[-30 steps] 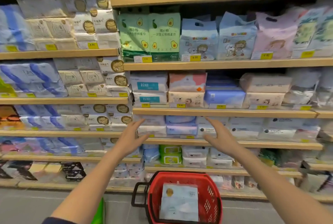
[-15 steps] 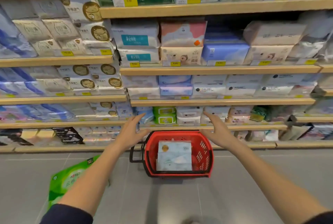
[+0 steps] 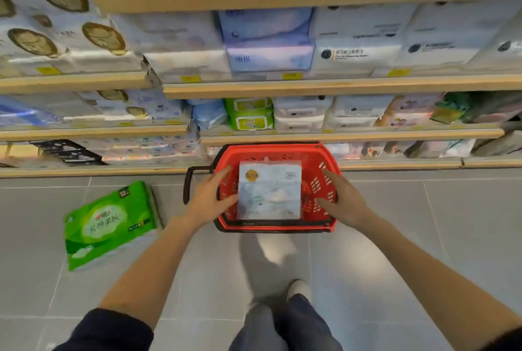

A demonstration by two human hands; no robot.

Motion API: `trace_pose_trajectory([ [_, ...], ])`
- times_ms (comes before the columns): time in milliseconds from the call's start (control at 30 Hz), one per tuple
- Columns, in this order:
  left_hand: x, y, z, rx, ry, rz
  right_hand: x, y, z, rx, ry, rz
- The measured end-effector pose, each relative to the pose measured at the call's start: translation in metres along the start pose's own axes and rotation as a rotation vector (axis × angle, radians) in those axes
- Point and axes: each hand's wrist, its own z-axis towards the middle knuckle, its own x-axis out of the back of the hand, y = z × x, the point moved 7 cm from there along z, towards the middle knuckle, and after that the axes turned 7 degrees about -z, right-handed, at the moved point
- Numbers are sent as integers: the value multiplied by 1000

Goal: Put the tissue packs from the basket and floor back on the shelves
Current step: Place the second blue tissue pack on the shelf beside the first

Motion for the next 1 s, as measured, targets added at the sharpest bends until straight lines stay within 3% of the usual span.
trace_pose_trajectory([
  [200,-101,-105,68,139,-12,-64,-111,70,90,-21,-30,84],
  [500,-201,-238,186,97,-128,81,-245,174,217,-5,-84,23],
  [733,-245,-280,226,186,-134,115,-309,214,264,-28,-257,86],
  [1000,-246,-287,235,236,-182,118,-331,216,269,-93,-168,-53],
])
